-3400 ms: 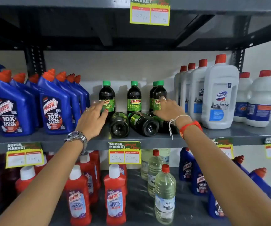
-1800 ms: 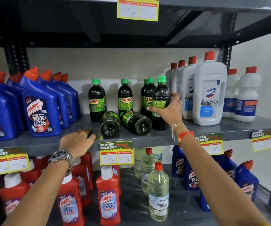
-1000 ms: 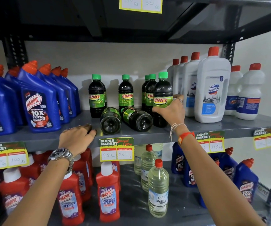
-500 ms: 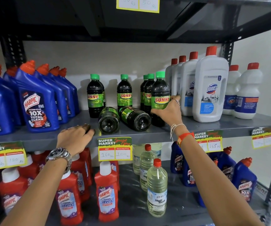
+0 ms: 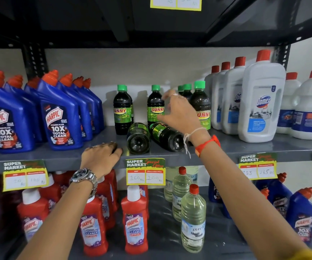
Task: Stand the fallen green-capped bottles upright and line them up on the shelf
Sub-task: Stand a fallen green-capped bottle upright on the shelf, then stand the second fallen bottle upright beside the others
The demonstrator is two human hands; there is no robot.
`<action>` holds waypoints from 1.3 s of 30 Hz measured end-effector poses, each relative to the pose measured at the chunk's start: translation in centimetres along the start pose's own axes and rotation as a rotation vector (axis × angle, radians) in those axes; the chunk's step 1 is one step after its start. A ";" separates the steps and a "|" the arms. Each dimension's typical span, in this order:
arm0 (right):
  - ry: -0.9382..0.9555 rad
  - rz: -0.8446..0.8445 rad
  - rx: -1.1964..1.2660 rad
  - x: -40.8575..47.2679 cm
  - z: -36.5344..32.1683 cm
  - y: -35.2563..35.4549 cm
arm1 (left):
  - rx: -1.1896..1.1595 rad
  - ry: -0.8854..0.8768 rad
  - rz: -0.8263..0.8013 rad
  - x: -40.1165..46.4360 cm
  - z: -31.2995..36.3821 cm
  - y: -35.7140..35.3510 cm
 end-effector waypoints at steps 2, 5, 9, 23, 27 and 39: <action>-0.086 -0.359 -0.087 0.4 0.5 -4.1 | -0.030 0.035 -0.004 0.1 -0.2 0.0; -0.182 -0.601 -0.168 0.2 1.3 -6.7 | 0.008 -0.007 -0.003 0.1 0.1 -0.1; -0.239 -0.732 -0.201 0.0 2.0 -8.6 | 0.002 -0.019 0.006 0.0 0.0 0.0; -0.310 -0.121 -0.156 0.7 2.2 -3.0 | -0.057 0.018 0.048 -0.1 -0.1 0.5; -0.243 0.233 0.116 0.9 1.4 0.2 | -0.068 0.032 0.025 -0.1 -0.3 0.4; -0.247 0.176 0.305 -0.8 1.6 -1.5 | -0.085 0.034 0.032 -0.1 -0.3 0.4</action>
Point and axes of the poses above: each hand's wrist, its own x-axis towards the middle knuckle, its own y-axis out of the back of the hand, z = x × y, the point moved 10 cm from there along x, towards the middle knuckle, and after that the axes turned 10 degrees about y, right-handed, at the moved point
